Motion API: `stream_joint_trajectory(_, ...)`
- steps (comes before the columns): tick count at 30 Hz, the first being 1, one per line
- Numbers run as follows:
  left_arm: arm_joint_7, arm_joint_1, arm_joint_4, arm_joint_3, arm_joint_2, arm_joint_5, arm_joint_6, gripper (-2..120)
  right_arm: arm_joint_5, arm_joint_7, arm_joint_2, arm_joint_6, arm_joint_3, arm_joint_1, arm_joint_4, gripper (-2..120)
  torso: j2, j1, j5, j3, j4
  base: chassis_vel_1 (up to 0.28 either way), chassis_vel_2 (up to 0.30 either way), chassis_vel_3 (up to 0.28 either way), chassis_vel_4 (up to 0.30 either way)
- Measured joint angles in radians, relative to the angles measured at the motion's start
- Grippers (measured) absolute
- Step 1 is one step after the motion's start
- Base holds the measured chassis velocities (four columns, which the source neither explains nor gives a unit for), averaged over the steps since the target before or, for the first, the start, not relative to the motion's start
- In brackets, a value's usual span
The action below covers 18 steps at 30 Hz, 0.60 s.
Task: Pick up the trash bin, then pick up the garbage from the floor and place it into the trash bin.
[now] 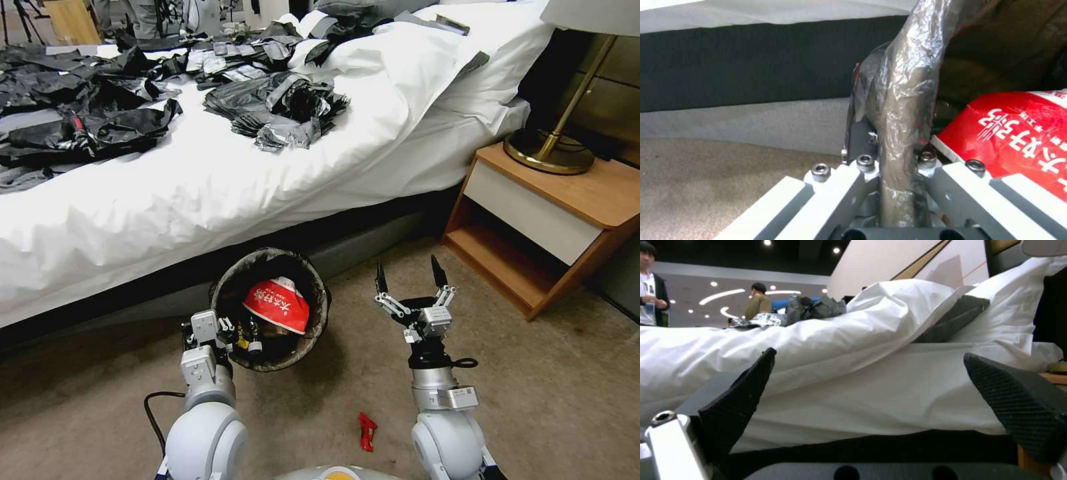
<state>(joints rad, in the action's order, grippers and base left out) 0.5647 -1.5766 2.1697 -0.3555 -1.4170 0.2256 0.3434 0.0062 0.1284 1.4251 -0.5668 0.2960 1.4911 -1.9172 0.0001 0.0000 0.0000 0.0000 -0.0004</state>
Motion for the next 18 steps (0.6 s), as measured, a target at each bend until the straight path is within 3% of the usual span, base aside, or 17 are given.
stream_joint_trajectory(12, 0.000, 0.002, -0.001, 0.000, -0.002, 0.004, 0.000, 0, -0.001, -0.007, 0.003, 0.002, -0.008, 0.006, 0.004, 100, 0.000, 0.000, 0.0000, 0.000, 0.0003, 0.000, 0.000, 0.000, 0.000)
stream_joint_trajectory(18, 0.000, 0.002, -0.001, -0.002, -0.002, 0.004, 0.000, 0, -0.001, -0.013, 0.002, 0.002, -0.008, 0.002, 0.005, 100, 0.000, 0.000, 0.0000, 0.000, 0.0003, 0.072, -0.090, -0.086, 0.083)
